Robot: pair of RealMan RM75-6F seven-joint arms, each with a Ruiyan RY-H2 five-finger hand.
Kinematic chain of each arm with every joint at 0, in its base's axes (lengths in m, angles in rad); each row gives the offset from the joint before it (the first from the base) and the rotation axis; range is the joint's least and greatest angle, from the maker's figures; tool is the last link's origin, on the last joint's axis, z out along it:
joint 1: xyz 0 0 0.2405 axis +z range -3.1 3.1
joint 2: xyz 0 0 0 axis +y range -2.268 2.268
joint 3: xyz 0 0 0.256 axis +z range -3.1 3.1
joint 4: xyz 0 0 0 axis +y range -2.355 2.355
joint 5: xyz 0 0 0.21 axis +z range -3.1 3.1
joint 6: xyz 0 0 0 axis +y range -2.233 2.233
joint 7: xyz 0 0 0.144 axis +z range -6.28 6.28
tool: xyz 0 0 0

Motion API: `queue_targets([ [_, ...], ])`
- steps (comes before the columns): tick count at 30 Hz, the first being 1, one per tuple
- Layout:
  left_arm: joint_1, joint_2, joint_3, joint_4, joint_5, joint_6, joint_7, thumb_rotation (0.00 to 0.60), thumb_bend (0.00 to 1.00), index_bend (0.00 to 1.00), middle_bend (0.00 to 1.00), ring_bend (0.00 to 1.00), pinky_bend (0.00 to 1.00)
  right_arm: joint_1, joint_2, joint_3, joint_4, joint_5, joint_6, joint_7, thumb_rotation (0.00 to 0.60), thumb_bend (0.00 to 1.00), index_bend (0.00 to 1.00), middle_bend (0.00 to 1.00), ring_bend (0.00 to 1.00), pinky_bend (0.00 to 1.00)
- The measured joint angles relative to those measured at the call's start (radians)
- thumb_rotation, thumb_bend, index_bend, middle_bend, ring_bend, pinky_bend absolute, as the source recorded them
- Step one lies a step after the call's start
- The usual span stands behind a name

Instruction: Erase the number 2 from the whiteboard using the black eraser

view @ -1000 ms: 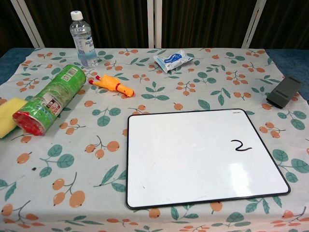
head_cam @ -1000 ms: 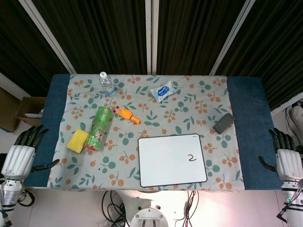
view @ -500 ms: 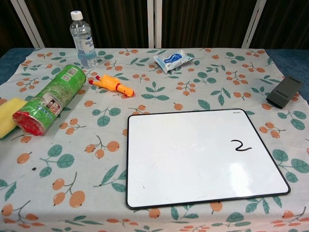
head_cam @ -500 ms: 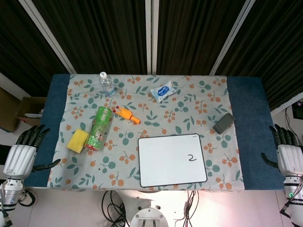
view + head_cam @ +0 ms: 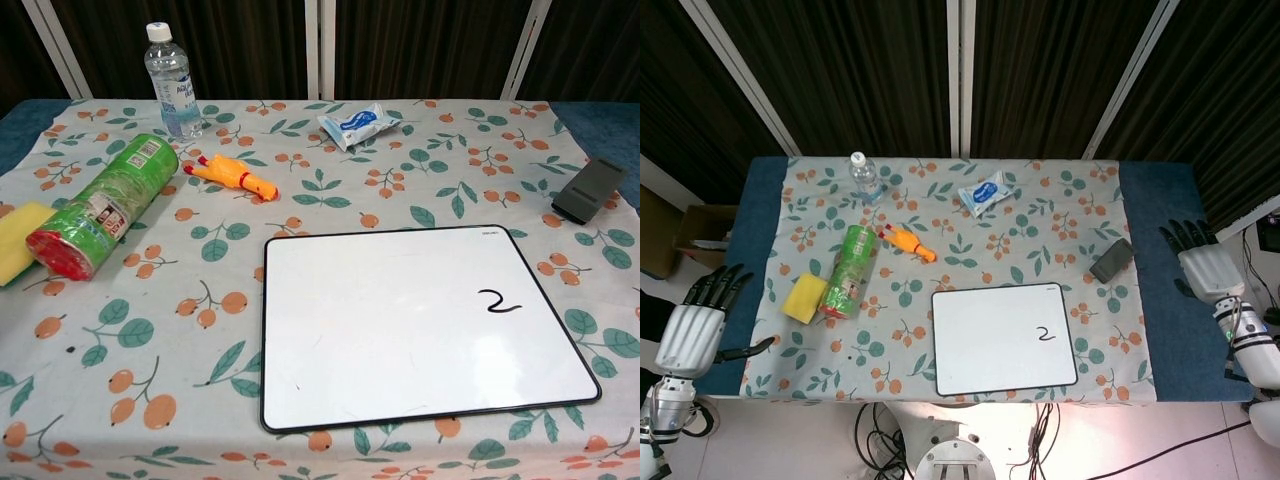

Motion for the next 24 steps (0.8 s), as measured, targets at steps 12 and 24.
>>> queue_targets([
  [12, 0.0, 0.007, -0.003, -0.002, -0.01, -0.001, 0.005, 0.299, 0.08, 0.14, 0.08, 0.06, 0.16, 0.134, -0.22, -0.072, 0.275, -0.086, -0.075, 0.215, 0.6, 0.2, 0.0, 0.0, 0.0, 0.0],
  [24, 0.005, 0.007, -0.001, 0.002, -0.014, 0.002, 0.003, 0.301, 0.08, 0.14, 0.08, 0.06, 0.16, 0.143, -0.357, -0.117, 0.465, -0.121, 0.023, 0.367, 0.6, 0.23, 0.07, 0.13, 0.01, 0.0],
])
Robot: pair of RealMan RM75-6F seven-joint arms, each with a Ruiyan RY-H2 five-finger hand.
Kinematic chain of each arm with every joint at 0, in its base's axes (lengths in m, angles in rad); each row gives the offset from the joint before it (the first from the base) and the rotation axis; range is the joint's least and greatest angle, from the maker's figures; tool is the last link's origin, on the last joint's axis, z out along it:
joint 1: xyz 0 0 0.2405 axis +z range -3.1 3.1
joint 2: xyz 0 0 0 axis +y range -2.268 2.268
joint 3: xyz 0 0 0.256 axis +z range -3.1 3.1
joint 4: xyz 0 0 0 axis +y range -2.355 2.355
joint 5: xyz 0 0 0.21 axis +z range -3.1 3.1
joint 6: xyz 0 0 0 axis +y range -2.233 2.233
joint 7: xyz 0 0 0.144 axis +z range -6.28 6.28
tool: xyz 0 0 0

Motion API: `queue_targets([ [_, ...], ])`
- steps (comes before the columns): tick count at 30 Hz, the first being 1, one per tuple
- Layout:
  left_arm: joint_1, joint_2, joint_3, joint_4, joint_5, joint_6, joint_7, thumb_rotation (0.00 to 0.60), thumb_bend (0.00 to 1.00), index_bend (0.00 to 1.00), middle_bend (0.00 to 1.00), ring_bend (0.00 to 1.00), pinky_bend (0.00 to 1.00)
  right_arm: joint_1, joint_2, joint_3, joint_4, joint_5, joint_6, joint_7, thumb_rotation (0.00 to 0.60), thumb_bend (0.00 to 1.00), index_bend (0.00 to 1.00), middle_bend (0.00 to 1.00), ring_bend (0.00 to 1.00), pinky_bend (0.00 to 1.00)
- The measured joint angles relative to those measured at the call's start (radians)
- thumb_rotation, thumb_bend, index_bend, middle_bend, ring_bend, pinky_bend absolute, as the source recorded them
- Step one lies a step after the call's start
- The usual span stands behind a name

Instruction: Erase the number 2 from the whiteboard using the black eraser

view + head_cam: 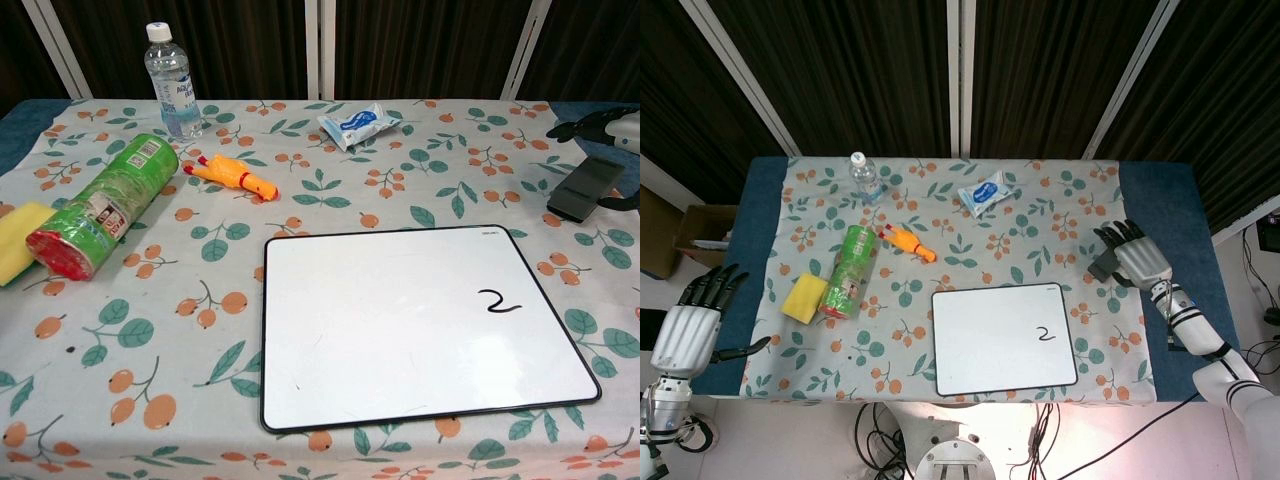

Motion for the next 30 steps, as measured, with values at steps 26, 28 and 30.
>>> queue_targets([
  [26, 0.001, -0.008, 0.0, 0.016, -0.009, -0.003, -0.012, 0.301, 0.09, 0.14, 0.08, 0.06, 0.16, 0.002, -0.041, -0.041, 0.068, 0.009, 0.016, 0.026, 0.6, 0.25, 0.36, 0.33, 0.18, 0.0],
  [28, 0.003, -0.008, 0.0, 0.017, -0.009, 0.0, -0.014, 0.302, 0.08, 0.14, 0.08, 0.06, 0.16, 0.002, -0.04, -0.042, 0.067, 0.01, 0.014, 0.023, 0.6, 0.26, 0.39, 0.35, 0.2, 0.01],
  [30, 0.005, -0.007, 0.001, 0.018, -0.01, 0.0, -0.016, 0.302, 0.08, 0.14, 0.08, 0.06, 0.16, 0.002, -0.039, -0.042, 0.066, 0.013, 0.015, 0.021, 0.6, 0.27, 0.43, 0.37, 0.22, 0.04],
])
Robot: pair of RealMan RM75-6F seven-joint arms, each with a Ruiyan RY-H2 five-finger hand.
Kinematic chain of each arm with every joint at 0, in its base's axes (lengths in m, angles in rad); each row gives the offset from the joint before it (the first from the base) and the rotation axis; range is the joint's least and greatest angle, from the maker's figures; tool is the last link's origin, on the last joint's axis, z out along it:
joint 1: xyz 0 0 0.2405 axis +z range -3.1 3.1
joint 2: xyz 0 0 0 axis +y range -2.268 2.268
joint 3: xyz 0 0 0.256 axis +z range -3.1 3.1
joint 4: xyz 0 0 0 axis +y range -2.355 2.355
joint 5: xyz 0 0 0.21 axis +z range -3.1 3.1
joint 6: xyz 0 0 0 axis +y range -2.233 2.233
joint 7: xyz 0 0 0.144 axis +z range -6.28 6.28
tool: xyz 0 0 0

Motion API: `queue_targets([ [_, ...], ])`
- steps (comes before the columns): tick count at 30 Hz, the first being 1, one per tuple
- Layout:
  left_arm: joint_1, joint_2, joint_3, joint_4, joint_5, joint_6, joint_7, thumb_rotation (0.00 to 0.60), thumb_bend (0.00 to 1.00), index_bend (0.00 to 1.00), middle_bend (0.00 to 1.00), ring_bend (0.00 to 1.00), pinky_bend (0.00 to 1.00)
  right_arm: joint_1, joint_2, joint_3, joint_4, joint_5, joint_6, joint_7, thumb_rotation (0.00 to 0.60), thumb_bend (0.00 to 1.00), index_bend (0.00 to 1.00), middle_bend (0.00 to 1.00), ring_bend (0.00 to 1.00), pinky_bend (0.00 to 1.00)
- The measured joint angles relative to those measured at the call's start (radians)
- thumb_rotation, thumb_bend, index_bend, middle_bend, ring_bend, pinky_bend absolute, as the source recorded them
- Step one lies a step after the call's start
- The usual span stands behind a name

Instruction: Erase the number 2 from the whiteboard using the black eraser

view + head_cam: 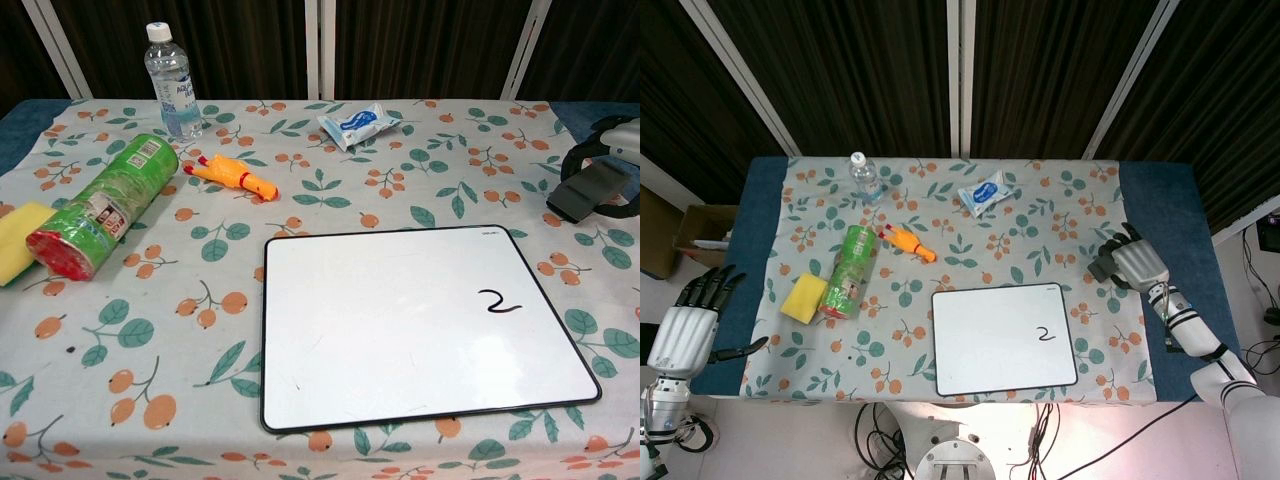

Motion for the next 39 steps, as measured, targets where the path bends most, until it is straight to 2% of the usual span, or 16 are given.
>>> queue_targets([
  [7, -0.001, 0.001, -0.005, -0.035, -0.004, 0.0, -0.002, 0.301, 0.08, 0.14, 0.08, 0.06, 0.16, -0.005, 0.004, 0.002, -0.004, 0.006, 0.018, -0.001, 0.6, 0.31, 0.56, 0.46, 0.32, 0.1],
  [13, -0.005, -0.004, -0.005, -0.007, 0.0, -0.001, -0.001, 0.301, 0.08, 0.14, 0.08, 0.06, 0.16, -0.008, 0.023, 0.004, -0.025, 0.005, 0.053, -0.007, 0.6, 0.32, 0.59, 0.47, 0.34, 0.1],
  [17, -0.006, -0.004, -0.005, -0.002, 0.002, -0.002, -0.004, 0.304, 0.08, 0.14, 0.08, 0.06, 0.16, -0.009, 0.055, 0.005, -0.085, -0.007, 0.102, -0.021, 0.6, 0.33, 0.62, 0.5, 0.37, 0.1],
  [23, -0.007, -0.006, -0.002, 0.0, 0.009, -0.001, -0.007, 0.301, 0.09, 0.14, 0.08, 0.06, 0.16, -0.003, 0.135, -0.001, -0.288, -0.041, 0.165, -0.084, 0.6, 0.35, 0.65, 0.52, 0.39, 0.1],
  [33, 0.006, -0.002, 0.004, 0.01, 0.01, 0.014, -0.024, 0.304, 0.09, 0.14, 0.08, 0.06, 0.16, 0.011, 0.299, -0.04, -0.779, -0.097, 0.148, -0.376, 0.6, 0.38, 0.66, 0.52, 0.4, 0.11],
  [36, 0.009, -0.003, 0.005, 0.017, 0.009, 0.017, -0.034, 0.301, 0.08, 0.14, 0.08, 0.06, 0.16, 0.012, 0.334, -0.054, -0.878, -0.108, 0.122, -0.471, 0.6, 0.38, 0.66, 0.53, 0.41, 0.1],
  [39, 0.01, -0.007, 0.007, 0.025, 0.011, 0.018, -0.043, 0.302, 0.08, 0.14, 0.08, 0.06, 0.16, 0.013, 0.348, -0.064, -0.927, -0.11, 0.087, -0.53, 0.6, 0.38, 0.66, 0.53, 0.41, 0.1],
])
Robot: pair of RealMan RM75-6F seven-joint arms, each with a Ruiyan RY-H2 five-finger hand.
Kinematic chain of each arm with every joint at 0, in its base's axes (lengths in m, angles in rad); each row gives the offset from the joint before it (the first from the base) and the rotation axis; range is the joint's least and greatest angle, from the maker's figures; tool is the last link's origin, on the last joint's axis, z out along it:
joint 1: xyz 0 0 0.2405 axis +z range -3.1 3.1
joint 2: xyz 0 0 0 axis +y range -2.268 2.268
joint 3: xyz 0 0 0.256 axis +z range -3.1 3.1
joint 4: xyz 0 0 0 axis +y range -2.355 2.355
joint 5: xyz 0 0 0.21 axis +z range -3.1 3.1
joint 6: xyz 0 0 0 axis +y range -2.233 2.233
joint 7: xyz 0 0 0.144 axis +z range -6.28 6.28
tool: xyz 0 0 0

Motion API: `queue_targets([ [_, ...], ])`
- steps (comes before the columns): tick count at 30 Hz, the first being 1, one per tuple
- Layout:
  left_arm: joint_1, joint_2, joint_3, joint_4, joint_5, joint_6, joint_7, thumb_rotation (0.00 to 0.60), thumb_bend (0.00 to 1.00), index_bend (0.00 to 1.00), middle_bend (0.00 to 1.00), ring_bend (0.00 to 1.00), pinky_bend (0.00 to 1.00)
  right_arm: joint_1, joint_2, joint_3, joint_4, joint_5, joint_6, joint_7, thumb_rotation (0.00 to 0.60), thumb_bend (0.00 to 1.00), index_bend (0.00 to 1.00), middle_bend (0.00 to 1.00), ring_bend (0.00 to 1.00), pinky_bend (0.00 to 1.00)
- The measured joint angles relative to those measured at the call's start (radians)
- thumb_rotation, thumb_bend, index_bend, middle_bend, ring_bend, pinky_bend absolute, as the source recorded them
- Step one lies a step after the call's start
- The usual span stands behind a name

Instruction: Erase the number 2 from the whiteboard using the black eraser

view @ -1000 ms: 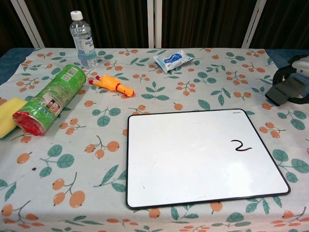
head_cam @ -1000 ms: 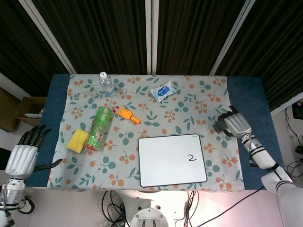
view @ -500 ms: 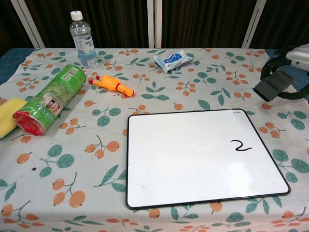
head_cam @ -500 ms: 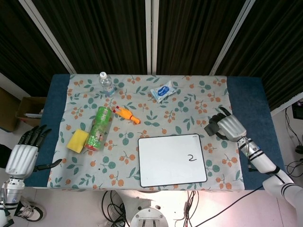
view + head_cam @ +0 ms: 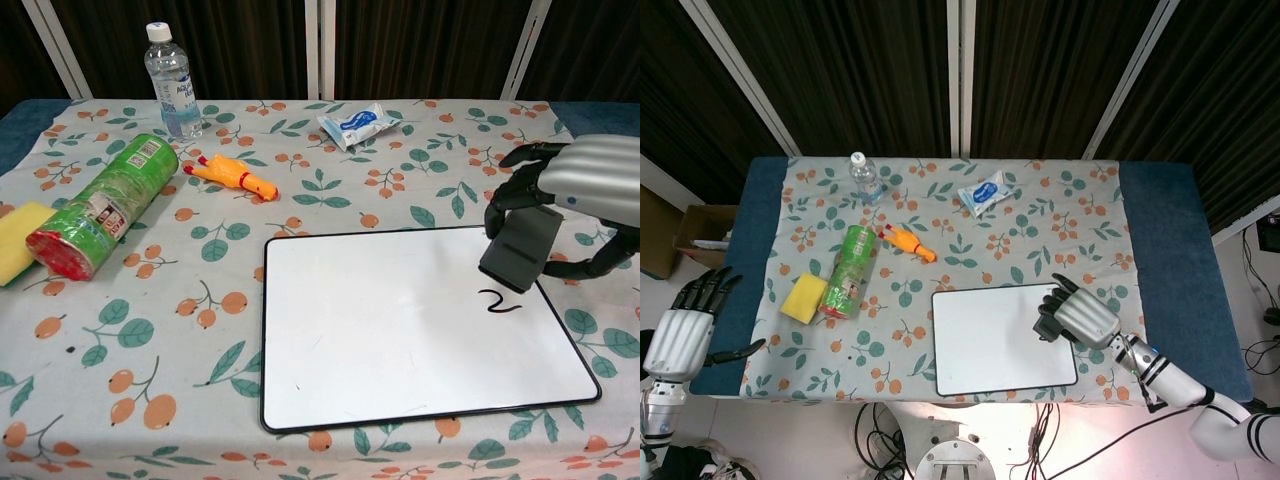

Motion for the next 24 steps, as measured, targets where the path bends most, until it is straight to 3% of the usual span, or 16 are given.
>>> queue_targets([
  [24, 0.007, -0.006, -0.007, 0.046, -0.009, 0.011, -0.057, 0.302, 0.08, 0.14, 0.08, 0.06, 0.16, 0.0, -0.109, 0.018, 0.029, 0.041, -0.086, -0.086, 0.6, 0.42, 0.68, 0.54, 0.42, 0.1],
])
